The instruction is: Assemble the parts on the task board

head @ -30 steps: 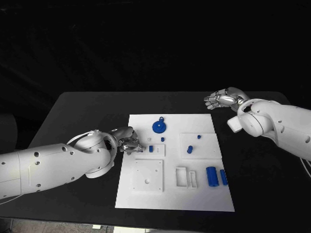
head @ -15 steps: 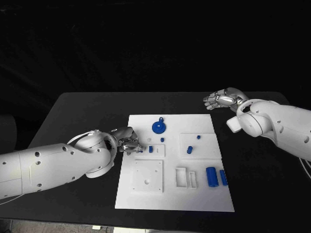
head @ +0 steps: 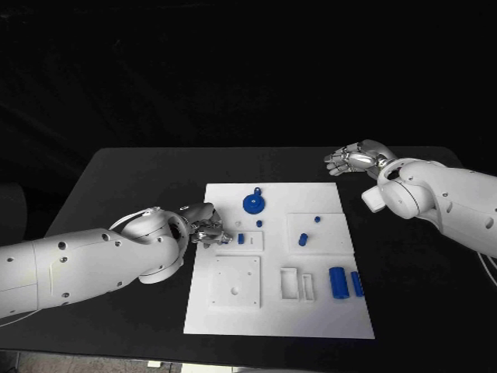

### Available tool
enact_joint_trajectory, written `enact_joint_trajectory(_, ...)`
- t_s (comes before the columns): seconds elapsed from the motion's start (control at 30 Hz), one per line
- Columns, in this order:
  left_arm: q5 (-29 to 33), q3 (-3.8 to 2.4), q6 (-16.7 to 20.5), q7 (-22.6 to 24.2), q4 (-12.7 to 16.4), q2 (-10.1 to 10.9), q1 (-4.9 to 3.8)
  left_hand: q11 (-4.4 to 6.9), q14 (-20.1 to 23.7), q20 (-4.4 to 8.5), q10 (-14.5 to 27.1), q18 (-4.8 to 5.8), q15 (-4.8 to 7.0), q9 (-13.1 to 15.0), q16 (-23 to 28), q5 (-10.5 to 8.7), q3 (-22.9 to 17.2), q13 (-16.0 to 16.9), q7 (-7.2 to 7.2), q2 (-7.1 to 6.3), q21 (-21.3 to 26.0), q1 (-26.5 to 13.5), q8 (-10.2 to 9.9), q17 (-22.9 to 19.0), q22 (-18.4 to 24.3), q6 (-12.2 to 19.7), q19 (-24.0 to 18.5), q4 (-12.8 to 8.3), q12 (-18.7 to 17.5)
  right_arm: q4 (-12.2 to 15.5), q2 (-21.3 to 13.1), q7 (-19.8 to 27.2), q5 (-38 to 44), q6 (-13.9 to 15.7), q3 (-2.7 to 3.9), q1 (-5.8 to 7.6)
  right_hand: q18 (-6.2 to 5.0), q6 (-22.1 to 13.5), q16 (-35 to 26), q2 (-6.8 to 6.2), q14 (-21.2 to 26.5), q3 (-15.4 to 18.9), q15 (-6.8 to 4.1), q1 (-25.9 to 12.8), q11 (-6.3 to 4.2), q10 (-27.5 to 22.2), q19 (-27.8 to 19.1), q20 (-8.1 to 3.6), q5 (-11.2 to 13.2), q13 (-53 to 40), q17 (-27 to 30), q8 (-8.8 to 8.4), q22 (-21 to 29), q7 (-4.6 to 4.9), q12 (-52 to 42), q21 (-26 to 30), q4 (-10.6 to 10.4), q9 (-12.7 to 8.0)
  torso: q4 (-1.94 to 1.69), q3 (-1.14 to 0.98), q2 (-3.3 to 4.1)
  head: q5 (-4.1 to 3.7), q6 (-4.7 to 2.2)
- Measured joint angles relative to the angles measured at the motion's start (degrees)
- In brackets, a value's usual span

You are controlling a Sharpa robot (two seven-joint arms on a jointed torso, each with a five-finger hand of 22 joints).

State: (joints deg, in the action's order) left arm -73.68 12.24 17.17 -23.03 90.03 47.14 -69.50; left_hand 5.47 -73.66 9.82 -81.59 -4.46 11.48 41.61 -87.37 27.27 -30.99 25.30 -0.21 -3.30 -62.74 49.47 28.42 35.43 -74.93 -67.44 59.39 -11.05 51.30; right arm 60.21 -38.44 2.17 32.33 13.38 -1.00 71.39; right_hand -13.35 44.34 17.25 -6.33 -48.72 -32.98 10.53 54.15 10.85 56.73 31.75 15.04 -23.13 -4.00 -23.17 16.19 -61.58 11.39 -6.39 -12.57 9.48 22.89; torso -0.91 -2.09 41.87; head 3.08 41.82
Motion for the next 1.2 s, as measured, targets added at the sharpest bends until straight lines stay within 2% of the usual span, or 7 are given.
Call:
enact_joint_trajectory(0.17,-0.1,-0.03,-0.3,-0.2,0.0,-0.1,-0.05,0.04,-0.1,0.0,0.0,0.0,-0.12,0.0,0.0,0.65,0.2,0.0,0.0,0.0,0.0,0.0,-0.2,-0.1,0.0,0.0,0.0,-0.2,0.0,0.0,0.0,0.0,0.0,0.0,0.01,0.0,0.0,0.0,0.0,0.0,0.0,0.0,0.0,0.0,0.0,0.0,0.0,0.0,0.0,0.0,0.0,0.0,0.0,0.0,0.0,0.0,0.0,0.0,0.01,-0.01,-0.01,-0.05,0.03)
enact_joint_trajectory(0.3,-0.1,-0.05,-0.5,-0.3,0.0,-0.2,-0.08,0.05,-0.2,0.0,0.0,0.02,-0.24,0.0,0.0,2.9,0.3,0.0,0.01,0.39,0.0,-0.4,-0.2,-0.1,0.0,0.0,0.0,-0.3,0.0,0.0,0.0,0.0,0.0,-0.1,0.01,0.0,0.0,0.0,0.0,0.0,0.0,0.0,0.0,0.0,0.0,0.0,0.0,0.0,0.0,0.0,0.0,0.0,0.0,0.0,0.0,0.0,0.0,0.0,0.0,-0.01,-0.01,-0.06,0.05)
enact_joint_trajectory(0.43,-0.2,-0.05,-0.6,-0.5,-0.1,-0.4,-0.14,0.05,-0.2,0.0,0.0,0.03,-0.31,0.1,0.0,3.19,0.3,0.0,0.01,0.58,0.0,-0.6,-0.1,-0.1,0.0,0.0,0.0,-0.3,0.0,0.1,0.0,0.0,0.0,-0.1,-0.01,0.0,0.0,0.0,0.0,0.0,0.0,0.0,0.0,0.0,0.0,0.0,0.0,0.0,0.0,0.0,0.0,0.0,0.0,0.0,0.0,0.0,0.0,-0.1,-0.02,-0.02,-0.01,-0.08,0.02)
enact_joint_trajectory(0.67,-0.2,-0.09,-1.0,-0.7,-0.2,-0.6,-0.21,0.06,-0.3,0.0,0.0,0.04,-0.28,0.1,0.0,-3.39,-1.1,-0.1,0.03,0.68,0.0,-0.9,-0.1,-0.1,0.0,0.0,0.0,2.4,0.0,0.1,-0.1,0.0,-0.1,-0.1,-0.01,0.0,0.0,0.0,0.0,0.0,0.0,0.2,0.0,0.0,0.0,0.0,0.0,0.0,0.0,0.0,0.0,0.0,0.0,0.0,0.0,0.0,-0.2,-0.1,-0.03,-0.01,-0.01,-0.09,-0.11)
enact_joint_trajectory(0.73,-0.2,-0.08,-1.1,-0.7,-0.2,-0.7,-0.2,0.06,-0.2,0.0,0.0,0.01,-0.2,0.1,0.0,-4.29,-0.8,-0.1,0.04,-0.06,0.0,-1.7,-0.1,-0.2,0.0,0.0,0.0,3.6,0.0,0.1,-0.1,0.0,-0.1,-0.2,0.0,0.0,0.0,0.0,0.0,0.0,0.0,0.2,0.0,0.0,0.0,0.0,0.0,0.0,0.0,0.0,0.0,0.0,0.0,0.0,0.0,0.0,-0.2,-0.1,-0.03,-0.01,-0.01,-0.09,-0.13)
enact_joint_trajectory(0.87,-0.2,0.12,-1.6,-0.7,-0.1,-1.2,0.03,0.58,0.1,0.0,0.8,0.02,0.35,-0.6,0.0,-9.19,-0.7,-0.2,0.12,-1.59,0.0,-3.3,-0.4,-0.2,0.0,-0.3,0.0,5.8,0.0,0.0,0.0,0.0,-0.1,-0.2,0.0,0.0,0.0,0.0,0.0,0.0,0.0,0.2,0.0,0.0,0.0,0.0,0.0,0.0,0.0,0.0,0.0,0.0,0.0,0.0,0.0,0.0,-0.2,-0.1,-0.04,0.03,0.01,-0.09,-0.15)
enact_joint_trajectory(1.2,-0.1,0.07,-2.2,-0.7,-0.2,-1.3,0.01,0.37,0.1,0.0,0.5,0.01,0.37,-0.3,0.0,-10.46,-0.6,-0.2,0.27,-2.69,0.0,-4.4,0.0,-0.2,0.0,-0.2,0.0,7.0,0.0,-0.1,0.0,0.0,-0.2,-0.5,0.01,-0.18,0.0,0.0,0.0,0.0,0.0,0.2,0.0,0.0,0.0,0.0,0.0,0.0,0.0,0.0,0.1,0.22,0.0,0.0,0.0,0.0,-0.2,0.0,-0.07,0.07,0.01,-0.14,-0.19)
